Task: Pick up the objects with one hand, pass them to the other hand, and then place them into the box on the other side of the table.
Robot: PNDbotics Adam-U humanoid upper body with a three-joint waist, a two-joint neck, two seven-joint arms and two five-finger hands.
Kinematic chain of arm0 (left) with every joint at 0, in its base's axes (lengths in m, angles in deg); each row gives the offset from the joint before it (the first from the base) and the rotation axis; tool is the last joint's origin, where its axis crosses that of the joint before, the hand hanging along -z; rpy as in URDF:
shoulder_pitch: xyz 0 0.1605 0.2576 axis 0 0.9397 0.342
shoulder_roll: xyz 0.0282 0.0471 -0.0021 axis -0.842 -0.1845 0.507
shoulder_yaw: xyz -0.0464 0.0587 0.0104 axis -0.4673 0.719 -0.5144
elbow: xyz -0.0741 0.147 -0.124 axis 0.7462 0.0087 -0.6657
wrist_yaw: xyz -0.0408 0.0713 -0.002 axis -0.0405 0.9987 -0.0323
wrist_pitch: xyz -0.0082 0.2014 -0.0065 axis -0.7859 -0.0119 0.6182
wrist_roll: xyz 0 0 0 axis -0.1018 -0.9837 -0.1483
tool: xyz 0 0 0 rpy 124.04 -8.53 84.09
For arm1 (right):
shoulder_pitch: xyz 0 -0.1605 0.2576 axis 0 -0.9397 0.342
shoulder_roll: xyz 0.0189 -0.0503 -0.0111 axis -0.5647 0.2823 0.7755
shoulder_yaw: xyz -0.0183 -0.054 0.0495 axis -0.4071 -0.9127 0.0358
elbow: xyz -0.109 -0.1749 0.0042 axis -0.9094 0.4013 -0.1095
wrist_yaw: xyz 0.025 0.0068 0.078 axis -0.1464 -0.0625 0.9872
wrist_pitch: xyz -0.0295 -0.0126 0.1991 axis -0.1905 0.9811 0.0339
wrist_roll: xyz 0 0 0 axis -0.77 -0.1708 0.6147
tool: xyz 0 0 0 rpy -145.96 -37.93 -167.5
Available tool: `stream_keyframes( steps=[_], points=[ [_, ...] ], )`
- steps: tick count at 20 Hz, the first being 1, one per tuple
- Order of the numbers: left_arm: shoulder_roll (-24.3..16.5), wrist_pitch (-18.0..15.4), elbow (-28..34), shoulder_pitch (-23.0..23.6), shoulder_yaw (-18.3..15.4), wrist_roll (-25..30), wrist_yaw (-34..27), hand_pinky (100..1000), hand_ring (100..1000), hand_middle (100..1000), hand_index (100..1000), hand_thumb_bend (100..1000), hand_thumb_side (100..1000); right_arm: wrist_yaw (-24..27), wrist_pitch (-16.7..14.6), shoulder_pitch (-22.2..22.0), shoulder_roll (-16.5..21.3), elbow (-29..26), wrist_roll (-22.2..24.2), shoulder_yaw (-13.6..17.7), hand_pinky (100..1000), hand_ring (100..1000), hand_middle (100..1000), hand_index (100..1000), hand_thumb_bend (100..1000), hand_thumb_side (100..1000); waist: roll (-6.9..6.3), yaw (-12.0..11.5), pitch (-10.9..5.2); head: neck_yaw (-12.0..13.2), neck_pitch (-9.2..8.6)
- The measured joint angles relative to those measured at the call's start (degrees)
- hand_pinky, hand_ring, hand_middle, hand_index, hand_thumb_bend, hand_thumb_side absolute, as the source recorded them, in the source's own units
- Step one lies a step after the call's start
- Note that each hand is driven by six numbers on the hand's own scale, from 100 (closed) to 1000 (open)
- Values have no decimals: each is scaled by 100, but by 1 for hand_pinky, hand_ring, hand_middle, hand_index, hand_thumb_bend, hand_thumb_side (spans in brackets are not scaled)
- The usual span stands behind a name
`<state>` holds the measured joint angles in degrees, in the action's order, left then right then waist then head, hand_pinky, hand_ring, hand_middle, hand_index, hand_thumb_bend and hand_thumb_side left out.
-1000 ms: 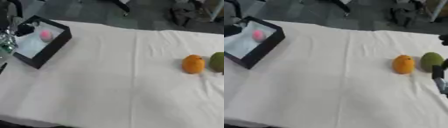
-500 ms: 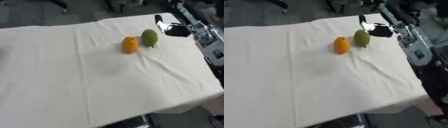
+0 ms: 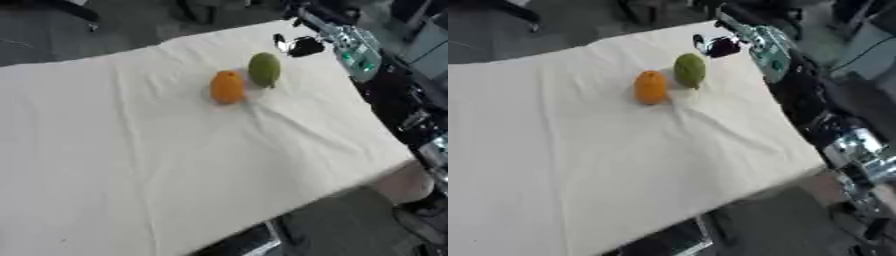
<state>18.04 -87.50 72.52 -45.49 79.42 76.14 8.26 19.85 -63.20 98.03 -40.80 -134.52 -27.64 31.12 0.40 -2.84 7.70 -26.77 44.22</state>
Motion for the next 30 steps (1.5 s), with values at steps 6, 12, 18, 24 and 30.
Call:
stream_keyframes(
  steps=[6, 12, 18, 24, 30],
  points=[
    [559, 171, 0, 54, 344, 254, 32, 658, 100, 842, 936, 149, 657, -802, -242, 338, -404, 275, 191, -120, 845, 888, 981, 956, 100, 372, -67, -134, 3, -223, 1],
    [810, 321, 0, 93, 441, 257, 39, 655, 100, 848, 938, 137, 680, -1377, -496, 432, -713, 275, 483, -288, 908, 911, 995, 992, 100, 695, -108, -209, 21, -322, 2],
    [900, 449, 0, 181, 480, 240, 93, 654, 100, 851, 938, 126, 695, -1748, -625, 395, -785, 242, 1048, -406, 888, 867, 953, 979, 100, 768, -99, -209, 21, -383, 2],
    [929, 512, 0, 211, 514, 223, 140, 654, 100, 853, 939, 108, 710, -1976, -630, 324, -825, 242, 1426, -451, 809, 718, 782, 884, 100, 484, -97, -205, 21, -407, 2],
    [976, 568, -1, 226, 542, 207, 144, 652, 100, 854, 939, 100, 728, -2139, -628, 236, -851, 95, 1329, -470, 612, 436, 450, 448, 100, 239, -93, -177, 21, -385, 2]
  ],
)
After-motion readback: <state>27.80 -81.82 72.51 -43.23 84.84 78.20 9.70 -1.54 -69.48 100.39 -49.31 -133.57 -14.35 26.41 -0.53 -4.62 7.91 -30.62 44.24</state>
